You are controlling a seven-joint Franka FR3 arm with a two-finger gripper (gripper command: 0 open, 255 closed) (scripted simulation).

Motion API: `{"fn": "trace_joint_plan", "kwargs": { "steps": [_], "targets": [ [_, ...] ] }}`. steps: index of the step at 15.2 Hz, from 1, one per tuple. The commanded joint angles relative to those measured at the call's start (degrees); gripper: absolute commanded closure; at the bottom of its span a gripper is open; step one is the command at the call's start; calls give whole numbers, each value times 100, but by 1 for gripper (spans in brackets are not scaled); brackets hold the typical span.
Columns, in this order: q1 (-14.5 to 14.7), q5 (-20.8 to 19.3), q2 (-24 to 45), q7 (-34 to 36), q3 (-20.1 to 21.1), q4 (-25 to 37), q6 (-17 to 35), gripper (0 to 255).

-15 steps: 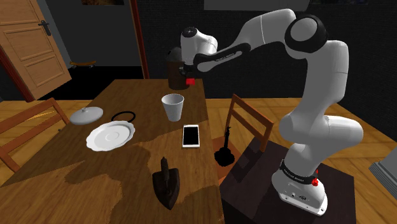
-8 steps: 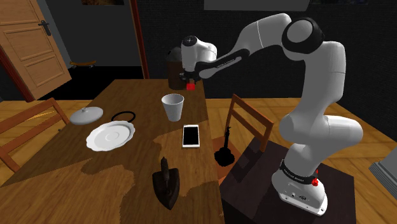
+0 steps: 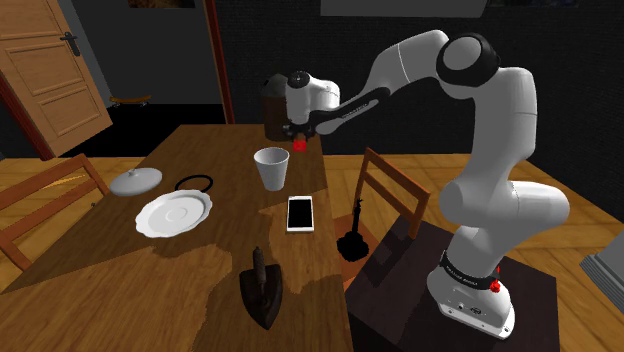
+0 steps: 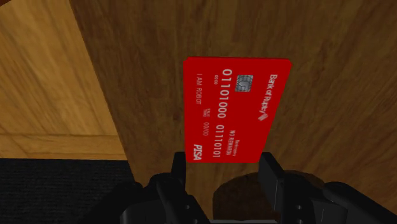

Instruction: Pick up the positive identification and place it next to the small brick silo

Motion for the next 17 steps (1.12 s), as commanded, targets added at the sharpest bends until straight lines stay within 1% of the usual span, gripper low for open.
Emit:
{"fn": "trace_joint_plan", "kwargs": {
  "steps": [1,8,15,16,17],
  "targets": [
    [50,-115,63,113,-74,-46,57,255],
    [251,-534,343,471,-360,-110,220,255],
    [249,-533,342,470,-359,-110,219,255],
    [249,-533,342,470,-359,-110,219,0],
    [249,-533,342,470,-359,-110,219,0]
  ]
}}
